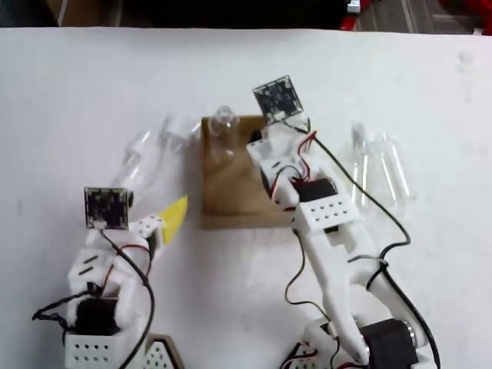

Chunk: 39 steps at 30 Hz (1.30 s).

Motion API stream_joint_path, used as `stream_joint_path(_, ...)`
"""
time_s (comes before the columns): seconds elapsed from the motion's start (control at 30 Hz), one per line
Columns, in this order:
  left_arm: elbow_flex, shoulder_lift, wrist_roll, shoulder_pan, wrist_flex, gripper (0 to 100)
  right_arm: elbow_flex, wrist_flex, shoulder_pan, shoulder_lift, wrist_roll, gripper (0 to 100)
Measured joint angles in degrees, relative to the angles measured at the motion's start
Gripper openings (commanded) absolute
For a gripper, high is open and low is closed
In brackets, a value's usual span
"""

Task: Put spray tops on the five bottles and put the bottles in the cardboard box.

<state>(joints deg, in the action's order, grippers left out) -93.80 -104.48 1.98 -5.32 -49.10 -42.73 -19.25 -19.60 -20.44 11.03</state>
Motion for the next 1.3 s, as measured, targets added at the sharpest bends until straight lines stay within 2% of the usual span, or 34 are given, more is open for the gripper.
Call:
stream_joint_path(0.37, 0.0, 0.0, 0.0, 0.0, 0.0, 33, 12.57, -17.76, 0.62, -12.22, 0.0, 15.2)
stream_joint_path(0.6, 0.0, 0.0, 0.0, 0.0, 0.0, 33, 12.13, -27.08, 8.26, -20.4, 0.0, 15.2)
stream_joint_path(0.9, -1.05, 0.09, 0.0, -0.09, 0.0, 33, -6.07, -28.84, 18.02, -39.91, -0.62, 15.2)
stream_joint_path(1.07, -1.05, 0.09, 0.0, -0.09, 0.0, 33, -20.57, -28.84, 20.4, -53.1, -7.21, 15.2)
stream_joint_path(1.3, -1.05, 0.09, 0.0, -0.09, 0.0, 33, -34.73, -28.84, 20.04, -69.36, -8.0, 15.2)
